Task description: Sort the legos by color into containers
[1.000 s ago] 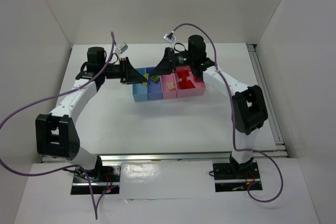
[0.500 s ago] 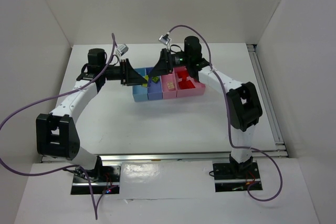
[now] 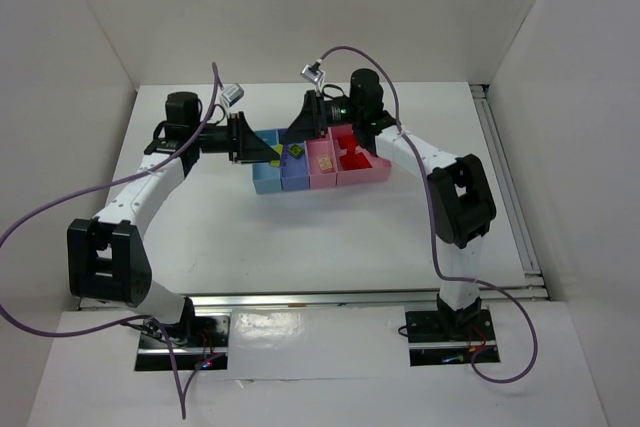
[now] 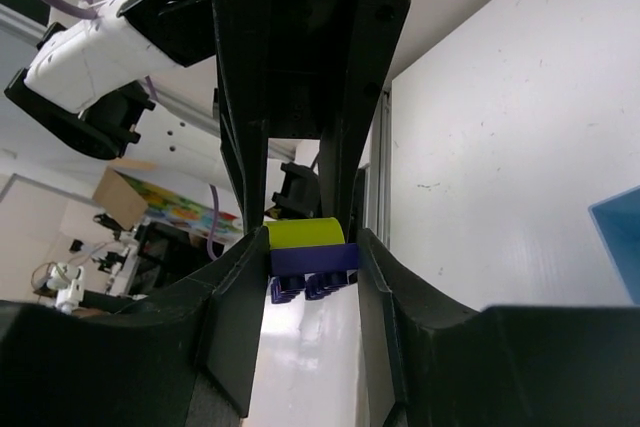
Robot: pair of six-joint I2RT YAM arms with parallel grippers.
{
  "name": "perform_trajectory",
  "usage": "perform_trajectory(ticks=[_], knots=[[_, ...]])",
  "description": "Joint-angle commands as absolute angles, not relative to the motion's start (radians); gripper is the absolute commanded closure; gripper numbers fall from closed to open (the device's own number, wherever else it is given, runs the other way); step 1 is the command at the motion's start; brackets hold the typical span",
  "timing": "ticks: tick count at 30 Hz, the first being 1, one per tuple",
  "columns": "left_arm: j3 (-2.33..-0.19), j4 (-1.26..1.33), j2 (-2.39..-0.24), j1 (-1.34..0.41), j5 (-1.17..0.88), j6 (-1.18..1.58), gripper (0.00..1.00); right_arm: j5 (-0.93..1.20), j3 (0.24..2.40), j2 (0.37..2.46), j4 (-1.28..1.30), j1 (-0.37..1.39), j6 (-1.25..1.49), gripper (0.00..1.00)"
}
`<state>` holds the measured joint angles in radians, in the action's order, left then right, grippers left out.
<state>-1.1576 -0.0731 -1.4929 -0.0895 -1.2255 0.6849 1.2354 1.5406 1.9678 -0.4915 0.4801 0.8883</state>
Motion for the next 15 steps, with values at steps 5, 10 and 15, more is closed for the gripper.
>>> perform_trajectory(ticks=[5,10,15], knots=[[-1.149,0.01,-1.443,-0.081,-1.198,0.727,1.0,1.148,1.505,1.917,-0.526,0.479,0.882,0.81],[-1.118,0.061,-1.434,-0.072,-1.163,0.775,1.0,1.095,1.448,1.896,-0.512,0.445,0.882,0.81],[-1.069,0.141,-1.404,-0.042,-1.106,0.848,1.0,1.065,1.439,1.887,-0.43,0.436,0.844,0.84]])
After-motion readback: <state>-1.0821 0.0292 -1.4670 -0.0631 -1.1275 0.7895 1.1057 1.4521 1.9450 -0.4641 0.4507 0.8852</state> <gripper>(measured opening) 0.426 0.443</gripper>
